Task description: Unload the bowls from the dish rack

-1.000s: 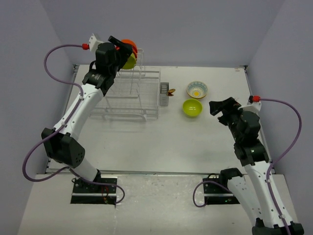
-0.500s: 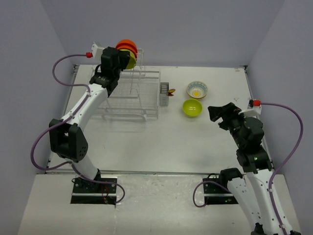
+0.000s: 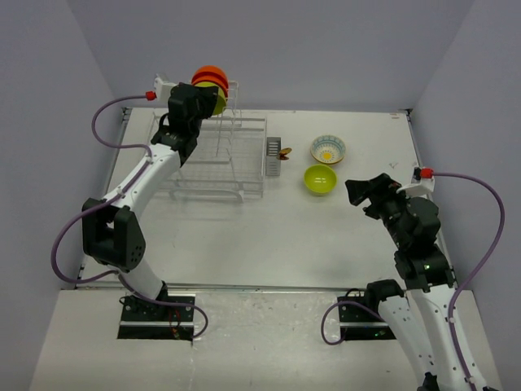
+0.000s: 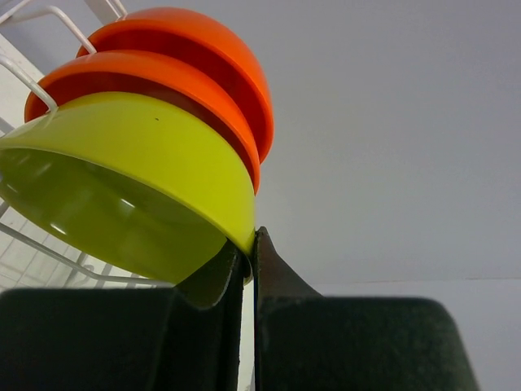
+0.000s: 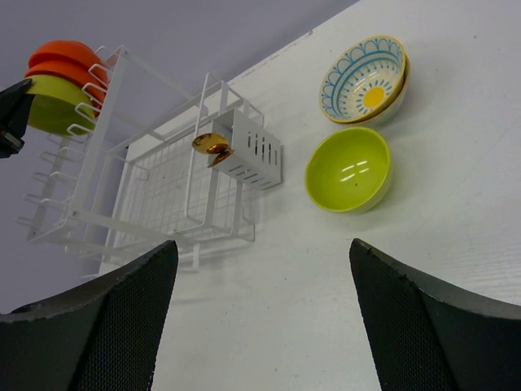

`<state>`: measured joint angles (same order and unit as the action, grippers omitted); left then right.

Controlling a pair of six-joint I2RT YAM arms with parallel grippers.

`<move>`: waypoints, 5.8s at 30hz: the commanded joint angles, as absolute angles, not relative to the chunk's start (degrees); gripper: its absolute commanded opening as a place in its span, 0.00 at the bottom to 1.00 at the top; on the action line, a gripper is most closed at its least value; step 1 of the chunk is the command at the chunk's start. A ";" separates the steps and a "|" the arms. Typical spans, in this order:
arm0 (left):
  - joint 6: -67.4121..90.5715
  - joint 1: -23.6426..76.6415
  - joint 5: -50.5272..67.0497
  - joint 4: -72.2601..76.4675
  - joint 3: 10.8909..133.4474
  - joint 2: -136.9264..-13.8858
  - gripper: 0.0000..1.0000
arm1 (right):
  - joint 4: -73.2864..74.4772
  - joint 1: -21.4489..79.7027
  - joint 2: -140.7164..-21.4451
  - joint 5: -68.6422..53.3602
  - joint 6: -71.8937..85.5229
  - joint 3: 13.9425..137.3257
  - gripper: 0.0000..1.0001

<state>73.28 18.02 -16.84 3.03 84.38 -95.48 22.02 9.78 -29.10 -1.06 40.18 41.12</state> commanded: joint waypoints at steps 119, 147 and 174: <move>29.52 35.96 -28.03 -26.37 89.91 -75.76 1.00 | 10.36 9.84 -84.93 8.43 37.79 58.19 0.45; 78.56 14.76 -14.05 -3.35 91.40 -97.63 0.93 | 18.02 8.79 -44.65 -4.92 33.22 45.97 0.79; 82.36 15.73 -18.63 6.66 90.71 -101.87 0.00 | 15.64 8.79 -41.84 -7.03 32.43 43.33 0.78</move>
<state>82.11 15.22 -15.55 4.67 92.23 -104.09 18.11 8.95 -42.76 -5.85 33.41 43.64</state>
